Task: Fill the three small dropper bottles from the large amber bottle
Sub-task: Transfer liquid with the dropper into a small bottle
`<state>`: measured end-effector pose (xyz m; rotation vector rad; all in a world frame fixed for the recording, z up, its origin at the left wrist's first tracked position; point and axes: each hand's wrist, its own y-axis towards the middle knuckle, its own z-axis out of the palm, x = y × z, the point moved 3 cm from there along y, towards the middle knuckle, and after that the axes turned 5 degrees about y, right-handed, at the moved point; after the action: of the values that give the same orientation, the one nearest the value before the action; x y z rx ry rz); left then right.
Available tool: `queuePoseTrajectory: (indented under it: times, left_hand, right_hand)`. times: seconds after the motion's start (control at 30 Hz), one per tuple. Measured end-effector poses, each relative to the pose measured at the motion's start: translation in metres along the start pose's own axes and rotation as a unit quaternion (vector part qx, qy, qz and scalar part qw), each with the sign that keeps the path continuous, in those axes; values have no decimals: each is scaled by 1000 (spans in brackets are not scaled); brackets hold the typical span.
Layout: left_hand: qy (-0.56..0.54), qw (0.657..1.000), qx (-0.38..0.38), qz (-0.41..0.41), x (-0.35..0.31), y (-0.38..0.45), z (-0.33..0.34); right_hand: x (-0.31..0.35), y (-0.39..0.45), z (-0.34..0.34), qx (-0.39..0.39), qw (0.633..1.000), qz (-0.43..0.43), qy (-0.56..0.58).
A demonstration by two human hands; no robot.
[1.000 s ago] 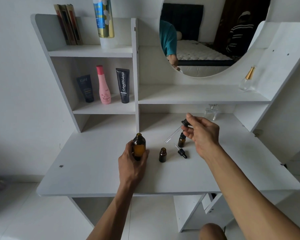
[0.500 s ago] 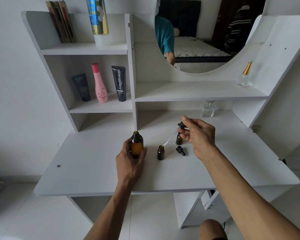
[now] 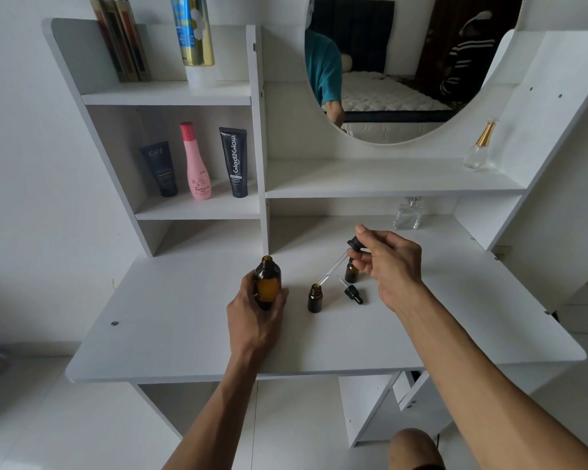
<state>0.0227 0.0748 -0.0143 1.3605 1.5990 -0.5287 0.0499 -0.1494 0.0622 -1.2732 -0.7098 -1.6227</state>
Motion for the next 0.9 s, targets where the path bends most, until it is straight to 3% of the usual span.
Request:
queuePoseTrajectory:
  times: [0.9]
  left_hand:
    - [0,1000,1,6,-3,-1,-2]
  right_hand:
    - [2,-2,5,7,999,-14,-29]
